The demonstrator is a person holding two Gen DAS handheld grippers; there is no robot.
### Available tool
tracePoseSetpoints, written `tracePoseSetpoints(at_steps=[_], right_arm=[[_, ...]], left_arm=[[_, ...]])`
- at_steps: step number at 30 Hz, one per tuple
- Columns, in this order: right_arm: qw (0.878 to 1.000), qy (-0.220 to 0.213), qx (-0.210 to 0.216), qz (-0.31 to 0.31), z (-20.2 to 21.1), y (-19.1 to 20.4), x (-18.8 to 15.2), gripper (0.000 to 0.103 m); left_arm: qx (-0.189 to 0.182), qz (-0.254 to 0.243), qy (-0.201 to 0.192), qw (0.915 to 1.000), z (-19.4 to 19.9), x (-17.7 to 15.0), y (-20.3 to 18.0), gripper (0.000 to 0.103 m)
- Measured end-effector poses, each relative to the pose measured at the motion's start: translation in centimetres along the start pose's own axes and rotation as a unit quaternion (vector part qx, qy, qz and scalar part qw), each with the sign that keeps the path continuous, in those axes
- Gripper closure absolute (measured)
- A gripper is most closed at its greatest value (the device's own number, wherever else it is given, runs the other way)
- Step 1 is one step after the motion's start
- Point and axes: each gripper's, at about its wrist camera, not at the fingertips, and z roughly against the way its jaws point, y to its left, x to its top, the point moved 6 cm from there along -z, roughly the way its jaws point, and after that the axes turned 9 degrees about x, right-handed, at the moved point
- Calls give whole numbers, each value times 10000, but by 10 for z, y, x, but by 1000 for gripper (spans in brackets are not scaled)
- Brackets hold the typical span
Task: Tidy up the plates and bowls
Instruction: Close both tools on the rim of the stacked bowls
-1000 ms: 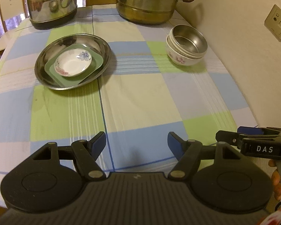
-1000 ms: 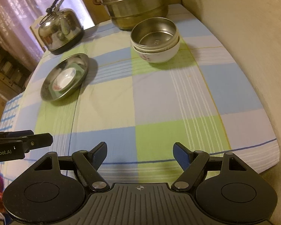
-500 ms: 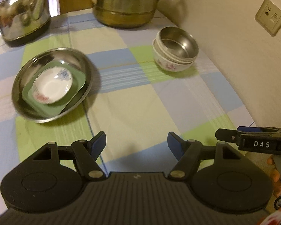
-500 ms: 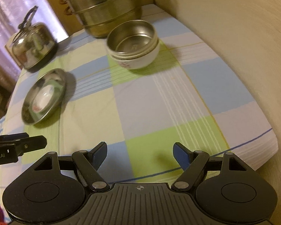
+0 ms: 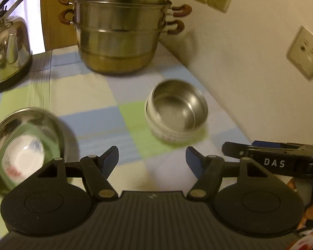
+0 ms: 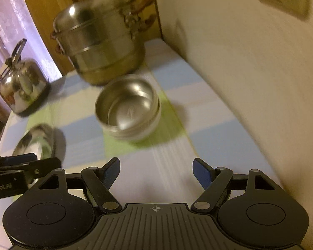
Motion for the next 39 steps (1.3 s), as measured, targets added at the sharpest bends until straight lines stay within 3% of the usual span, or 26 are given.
tracePoseSetpoints(at_steps=[7,15,26,30,39], right_arm=[[9995,-16,219,212,-41,-15,42,28],[9980,286,451,351,-87,-27,62,48],[9948,668,651,401,-120,-34,67,77],[9943,731,648,433,-123,-35,69,80],[9919,956,648,532,-125,-23,67,81]], left_arm=[[217,321,-3,9992,-46,28,-11,47],[437,505,198,9976,-86,40,-15,55],[542,542,569,9954,-119,41,-18,77],[530,610,609,9949,-124,39,-17,83],[602,682,618,9939,-117,33,-5,83]])
